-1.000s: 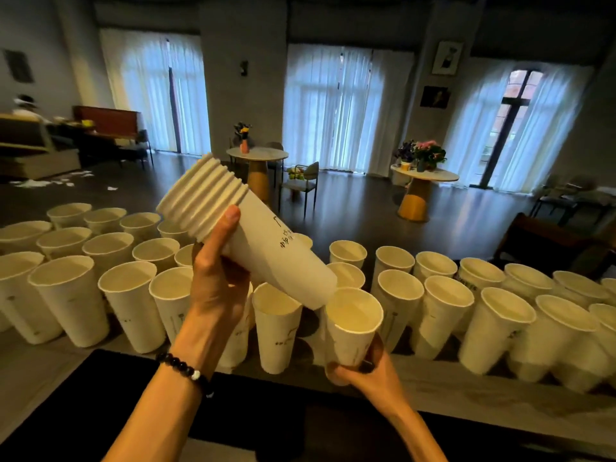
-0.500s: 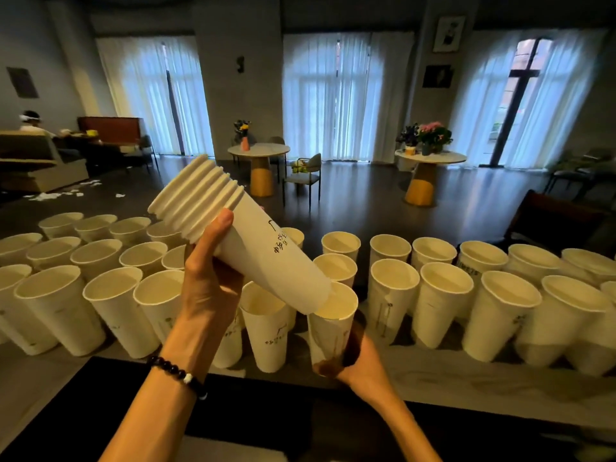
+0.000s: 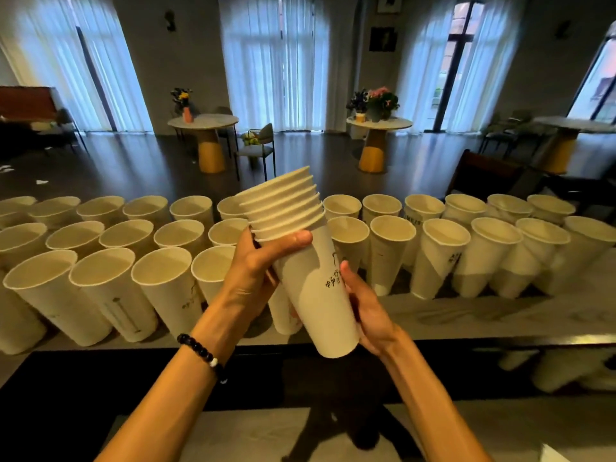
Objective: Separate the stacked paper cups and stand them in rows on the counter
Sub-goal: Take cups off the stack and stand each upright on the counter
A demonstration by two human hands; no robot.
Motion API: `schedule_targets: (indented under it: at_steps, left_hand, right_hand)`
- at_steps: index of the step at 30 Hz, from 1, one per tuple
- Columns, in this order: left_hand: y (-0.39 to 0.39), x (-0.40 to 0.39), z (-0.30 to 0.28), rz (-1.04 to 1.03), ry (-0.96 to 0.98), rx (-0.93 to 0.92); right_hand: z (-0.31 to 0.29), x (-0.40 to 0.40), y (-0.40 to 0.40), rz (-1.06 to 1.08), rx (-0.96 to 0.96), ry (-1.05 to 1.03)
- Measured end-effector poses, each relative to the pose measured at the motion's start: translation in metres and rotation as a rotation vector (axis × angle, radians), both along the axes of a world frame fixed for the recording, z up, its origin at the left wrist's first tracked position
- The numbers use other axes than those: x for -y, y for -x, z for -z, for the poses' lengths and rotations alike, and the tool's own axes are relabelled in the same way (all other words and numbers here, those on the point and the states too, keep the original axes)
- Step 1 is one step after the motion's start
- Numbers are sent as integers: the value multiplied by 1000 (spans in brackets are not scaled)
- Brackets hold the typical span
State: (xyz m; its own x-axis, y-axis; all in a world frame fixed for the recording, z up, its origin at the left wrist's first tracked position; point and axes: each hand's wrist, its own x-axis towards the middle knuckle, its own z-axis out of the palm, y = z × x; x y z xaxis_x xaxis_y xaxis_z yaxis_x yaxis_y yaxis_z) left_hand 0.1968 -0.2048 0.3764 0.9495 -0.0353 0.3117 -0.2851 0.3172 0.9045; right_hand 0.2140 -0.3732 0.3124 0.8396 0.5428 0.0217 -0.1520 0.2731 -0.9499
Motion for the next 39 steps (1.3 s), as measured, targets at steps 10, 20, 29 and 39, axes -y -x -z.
schedule_targets:
  at_steps: [10,20,29,39]
  left_hand:
    - [-3,0,-5,-44,-81,38]
    - [-4,-22,-30,-52,143,145]
    - [-15,-56,-59,-150,372,183]
    - [-13,-49,-40,-250,437,47]
  right_hand:
    - [12,5,-2,54,138,133]
    - [22,28,-4,218,262,337]
    - [57,43,-27,538,156,331]
    - [85,38,-42,546,120,453]
